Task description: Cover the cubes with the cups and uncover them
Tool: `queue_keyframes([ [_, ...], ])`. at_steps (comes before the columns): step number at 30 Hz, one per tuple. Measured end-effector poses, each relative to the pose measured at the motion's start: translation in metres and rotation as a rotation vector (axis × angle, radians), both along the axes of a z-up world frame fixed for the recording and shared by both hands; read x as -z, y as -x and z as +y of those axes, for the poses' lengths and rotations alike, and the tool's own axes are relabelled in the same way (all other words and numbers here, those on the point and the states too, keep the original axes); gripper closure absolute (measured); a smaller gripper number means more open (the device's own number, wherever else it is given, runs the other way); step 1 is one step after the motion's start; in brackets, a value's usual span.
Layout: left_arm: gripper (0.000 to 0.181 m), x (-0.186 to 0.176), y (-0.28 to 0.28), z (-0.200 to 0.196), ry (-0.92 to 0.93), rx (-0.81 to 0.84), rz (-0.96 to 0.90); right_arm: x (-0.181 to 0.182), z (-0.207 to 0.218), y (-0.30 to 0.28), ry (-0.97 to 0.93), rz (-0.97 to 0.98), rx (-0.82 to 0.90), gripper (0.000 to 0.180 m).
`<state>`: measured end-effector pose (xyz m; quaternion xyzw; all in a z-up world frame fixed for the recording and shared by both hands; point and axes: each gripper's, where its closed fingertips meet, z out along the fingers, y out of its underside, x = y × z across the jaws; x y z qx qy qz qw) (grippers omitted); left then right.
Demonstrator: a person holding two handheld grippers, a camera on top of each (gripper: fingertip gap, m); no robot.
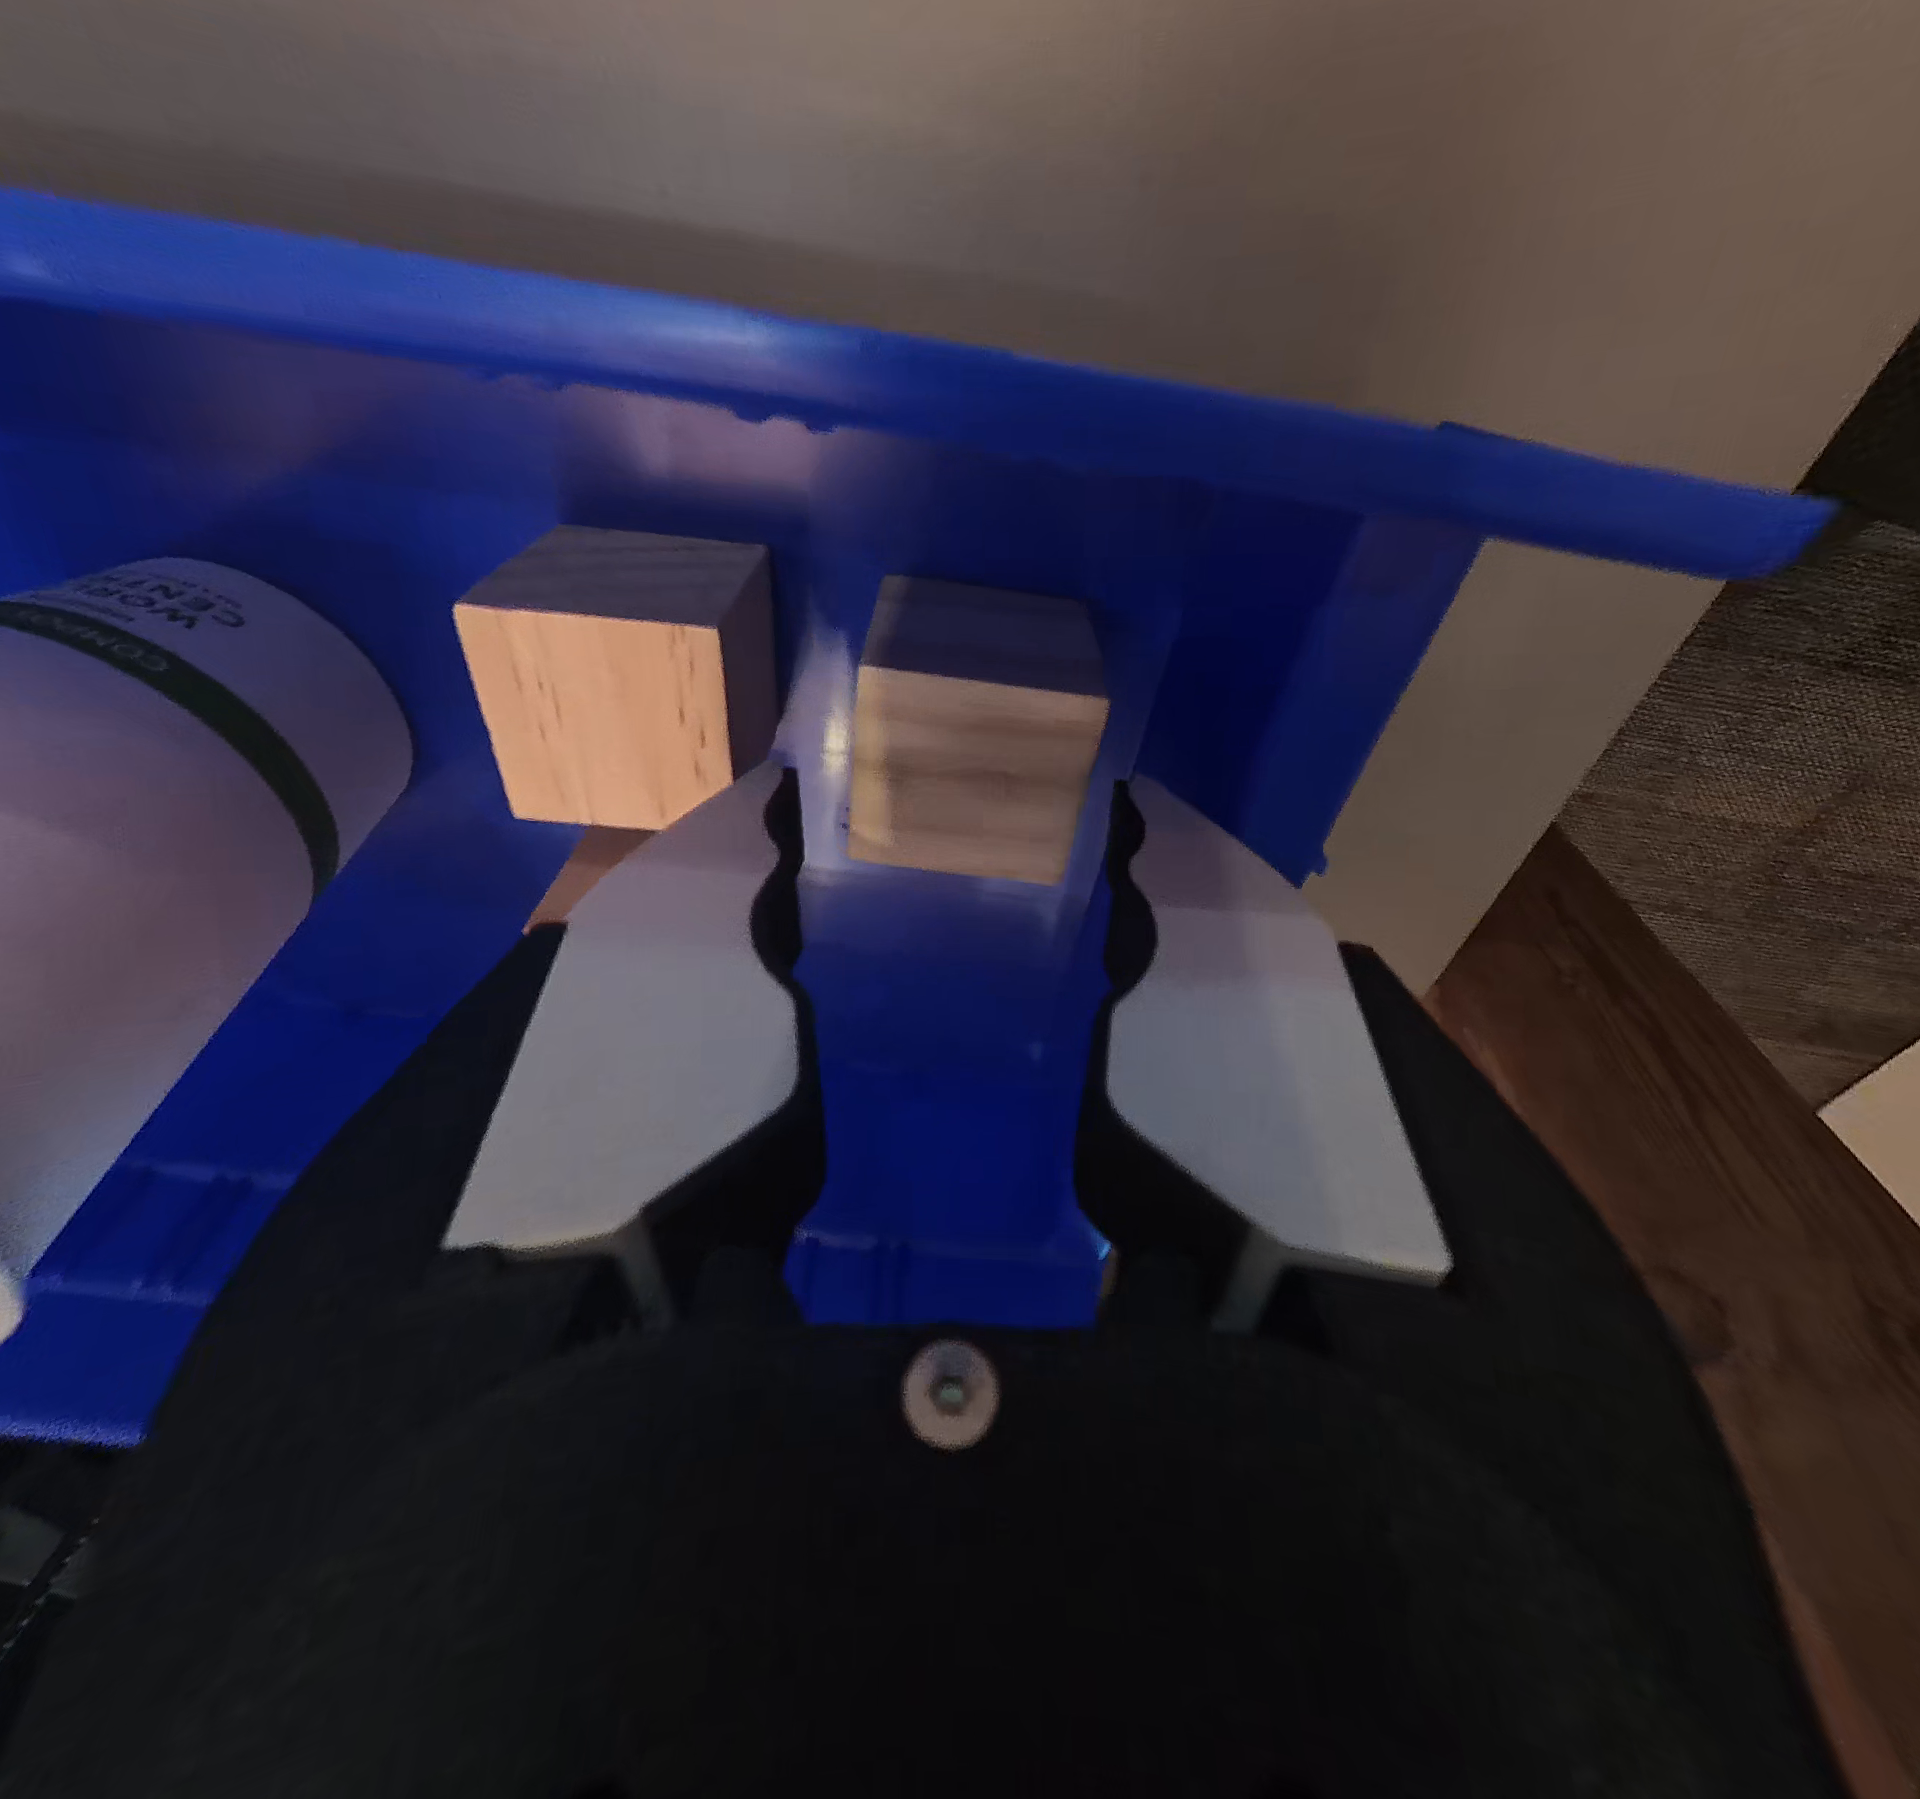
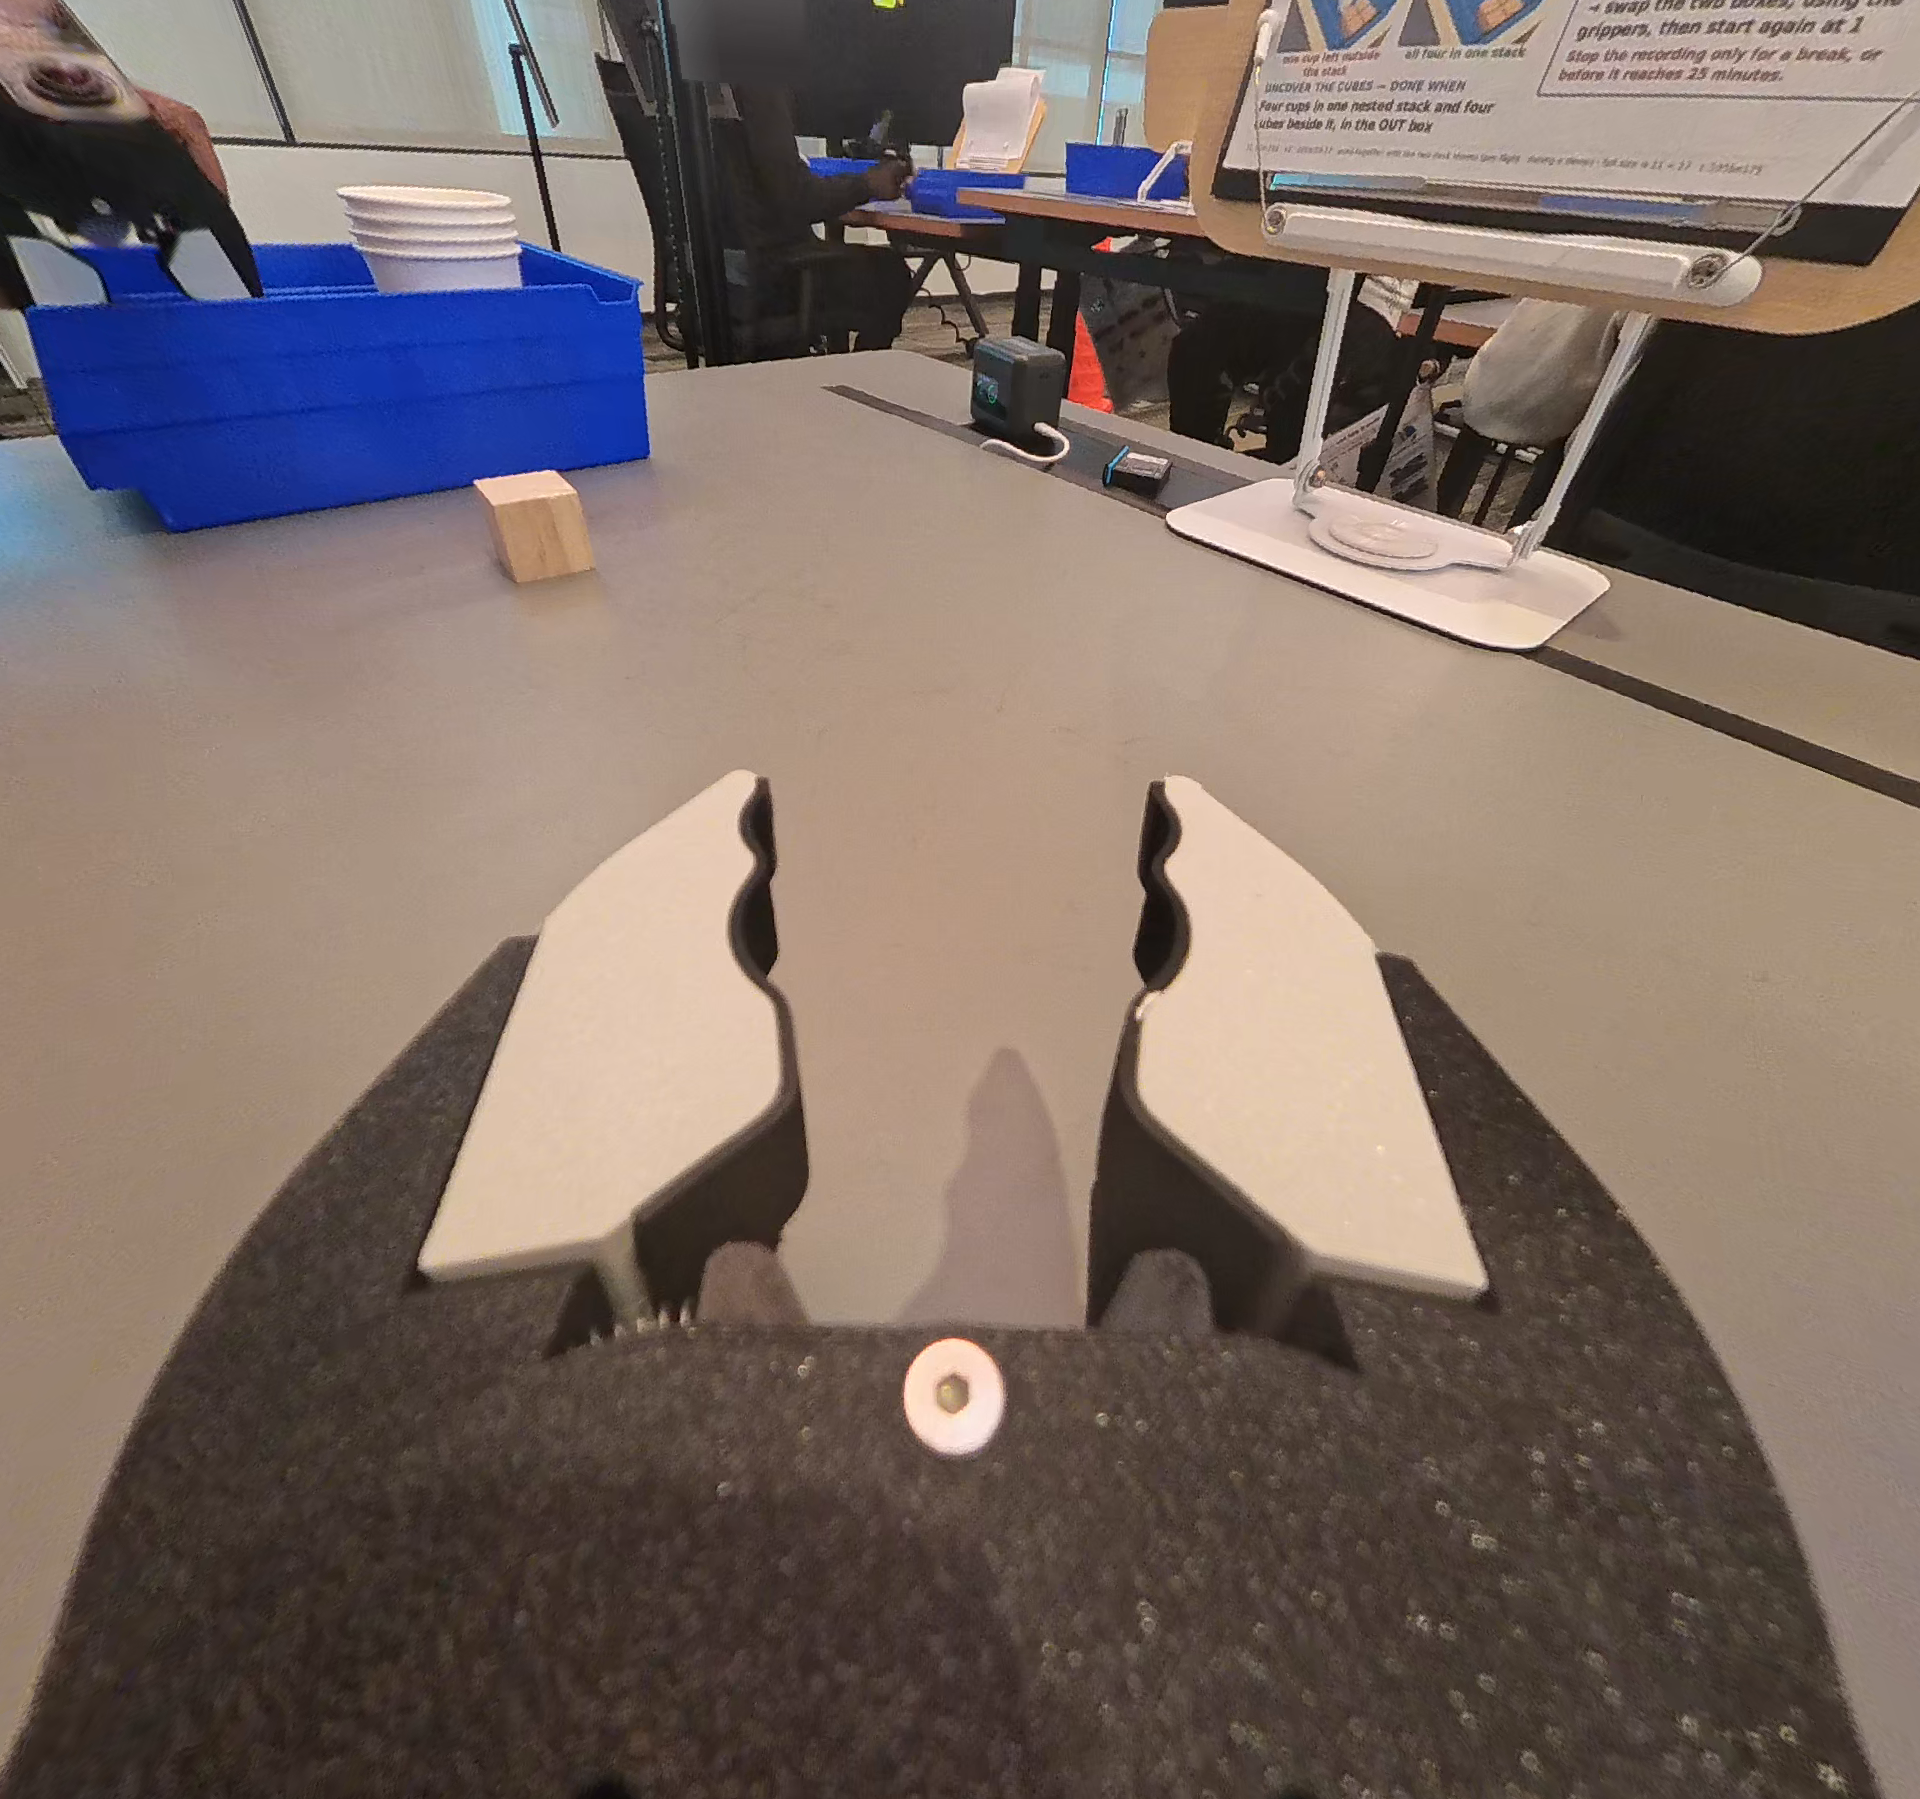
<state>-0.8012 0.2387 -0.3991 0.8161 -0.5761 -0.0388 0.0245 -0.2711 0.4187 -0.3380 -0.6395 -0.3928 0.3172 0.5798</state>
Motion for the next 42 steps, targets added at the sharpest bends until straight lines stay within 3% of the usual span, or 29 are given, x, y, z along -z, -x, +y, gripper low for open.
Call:
queue_keyframes([
  [10,0.135,0.009,0.008,-0.006,0.071,-0.084,-0.008,0.0,0.0,-0.001,-0.002,0.005,0.002,0.113],
  [17,0.135,-0.06,0.005,0.019,-0.135,-0.375,-0.133,-0.001,0.001,0.001,0.007,0.012,-0.006,0.113],
  [23,0.135,-0.104,-0.062,0.062,-0.272,-0.295,-0.165,0.0,-0.006,0.007,-0.011,-0.001,-0.042,0.113],
  [33,0.136,-0.062,-0.21,0.138,-0.155,-0.028,-0.139,-0.002,-0.011,0.009,-0.01,0.017,-0.069,0.113],
  [42,0.136,-0.01,-0.255,0.159,-0.058,0.106,-0.083,-0.003,-0.013,0.01,0.002,0.025,-0.086,0.113],
])
